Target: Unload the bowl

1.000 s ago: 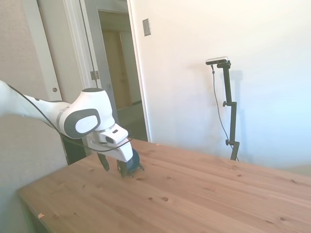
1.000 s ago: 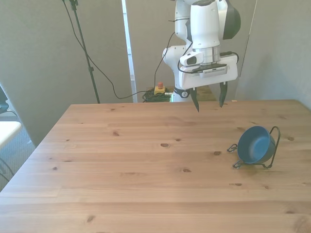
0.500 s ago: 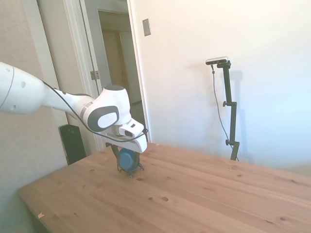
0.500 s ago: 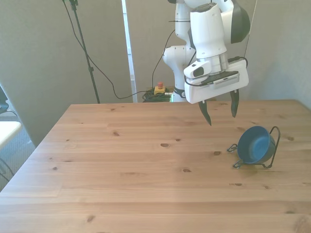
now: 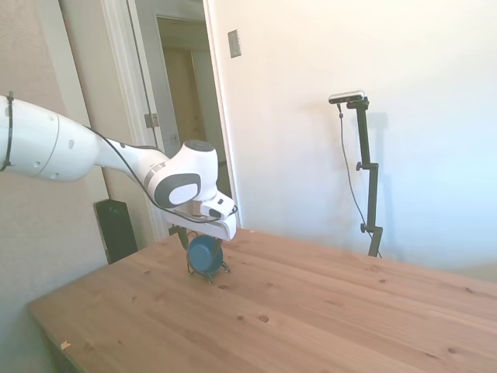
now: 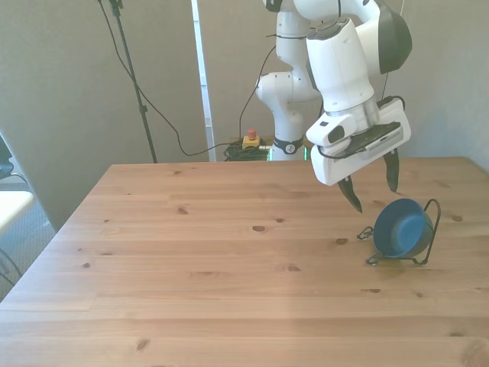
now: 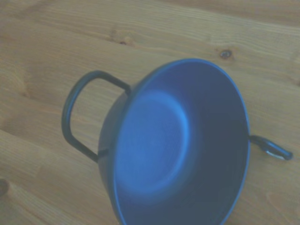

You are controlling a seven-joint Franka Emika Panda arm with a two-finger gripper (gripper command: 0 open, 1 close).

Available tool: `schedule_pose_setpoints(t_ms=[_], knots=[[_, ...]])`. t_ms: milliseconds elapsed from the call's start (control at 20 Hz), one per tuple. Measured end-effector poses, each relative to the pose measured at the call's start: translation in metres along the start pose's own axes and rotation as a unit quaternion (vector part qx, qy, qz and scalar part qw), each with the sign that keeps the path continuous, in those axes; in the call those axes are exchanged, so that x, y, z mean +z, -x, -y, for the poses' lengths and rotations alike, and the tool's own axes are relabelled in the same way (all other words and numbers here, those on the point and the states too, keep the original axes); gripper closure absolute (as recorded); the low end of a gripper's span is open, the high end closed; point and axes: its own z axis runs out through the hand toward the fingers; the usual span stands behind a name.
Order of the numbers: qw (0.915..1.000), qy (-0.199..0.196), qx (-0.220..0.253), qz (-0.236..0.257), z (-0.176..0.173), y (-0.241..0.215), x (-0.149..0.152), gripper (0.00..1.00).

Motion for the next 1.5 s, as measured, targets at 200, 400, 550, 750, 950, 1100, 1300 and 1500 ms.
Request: schedule_pose_setpoints(t_ms=[200, 400, 550, 750, 950, 1100, 1300, 1500], knots=[[0.999, -0.007, -0.034, 0.03, 0.015, -0.002, 0.013, 0.0], [0.9974, -0.009, -0.055, 0.047, 0.022, -0.004, 0.023, 0.0], [0.997, -0.009, -0.059, 0.05, 0.027, -0.006, 0.031, 0.0], [0.9964, -0.007, -0.069, 0.05, 0.037, -0.005, 0.043, 0.0], [0.9962, -0.006, -0.07, 0.051, 0.039, -0.005, 0.047, 1.0], [0.9962, -0.006, -0.07, 0.052, 0.038, -0.006, 0.049, 1.0], [0.9962, -0.006, -0.069, 0.052, 0.038, -0.007, 0.05, 1.0], [0.9961, -0.005, -0.069, 0.054, 0.038, -0.007, 0.051, 1.0]])
